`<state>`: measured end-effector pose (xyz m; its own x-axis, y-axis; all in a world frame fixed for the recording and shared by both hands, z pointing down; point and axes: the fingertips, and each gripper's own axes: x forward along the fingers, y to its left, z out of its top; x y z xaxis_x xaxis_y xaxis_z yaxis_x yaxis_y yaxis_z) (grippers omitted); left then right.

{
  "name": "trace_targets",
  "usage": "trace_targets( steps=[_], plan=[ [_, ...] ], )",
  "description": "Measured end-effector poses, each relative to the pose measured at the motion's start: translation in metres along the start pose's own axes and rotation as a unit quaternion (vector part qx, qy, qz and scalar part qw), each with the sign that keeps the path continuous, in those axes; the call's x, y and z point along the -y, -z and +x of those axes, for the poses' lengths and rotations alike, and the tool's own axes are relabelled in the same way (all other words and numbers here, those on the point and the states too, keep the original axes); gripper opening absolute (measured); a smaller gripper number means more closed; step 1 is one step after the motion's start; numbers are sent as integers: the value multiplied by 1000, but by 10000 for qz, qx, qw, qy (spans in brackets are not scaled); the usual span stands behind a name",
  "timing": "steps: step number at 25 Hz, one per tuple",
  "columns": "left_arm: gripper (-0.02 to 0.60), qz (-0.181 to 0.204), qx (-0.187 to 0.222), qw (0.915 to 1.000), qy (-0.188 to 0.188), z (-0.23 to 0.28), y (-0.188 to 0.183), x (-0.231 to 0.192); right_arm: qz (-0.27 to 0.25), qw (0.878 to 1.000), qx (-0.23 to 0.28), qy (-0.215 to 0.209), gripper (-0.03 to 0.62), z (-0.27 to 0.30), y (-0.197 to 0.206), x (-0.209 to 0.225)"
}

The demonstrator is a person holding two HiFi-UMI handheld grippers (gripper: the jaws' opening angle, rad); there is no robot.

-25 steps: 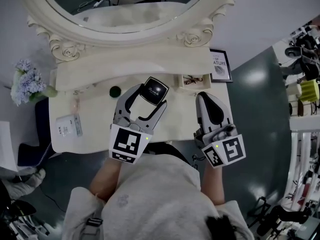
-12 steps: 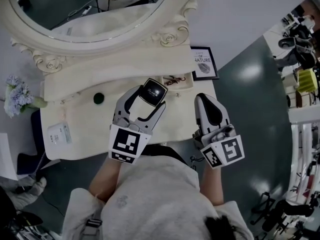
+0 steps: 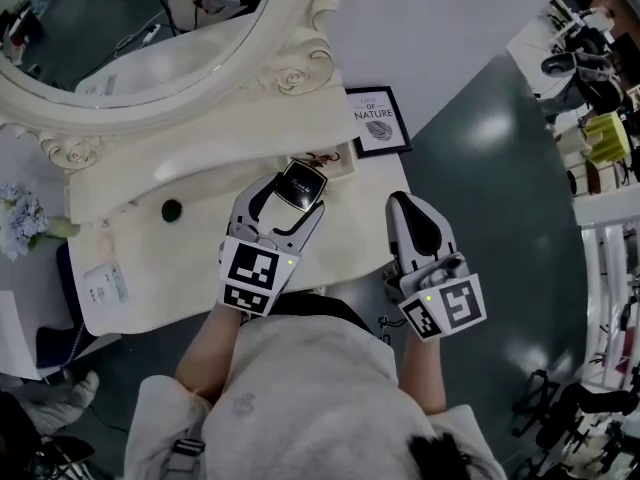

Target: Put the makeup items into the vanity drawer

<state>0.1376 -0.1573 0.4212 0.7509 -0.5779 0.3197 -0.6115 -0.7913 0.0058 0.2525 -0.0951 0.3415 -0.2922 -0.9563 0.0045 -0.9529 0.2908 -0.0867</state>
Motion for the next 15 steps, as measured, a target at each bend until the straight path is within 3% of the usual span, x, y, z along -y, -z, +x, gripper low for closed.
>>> trace_targets(
  steps=[5,15],
  plan=[
    [325,-157,-297,9994,60,24,15,9,46,9998,-20,202,25,-18,4,23],
    [325,-349,-1377,9898,100,78,52,14,121,9991,-64,413,25,-38,8,61]
  ],
)
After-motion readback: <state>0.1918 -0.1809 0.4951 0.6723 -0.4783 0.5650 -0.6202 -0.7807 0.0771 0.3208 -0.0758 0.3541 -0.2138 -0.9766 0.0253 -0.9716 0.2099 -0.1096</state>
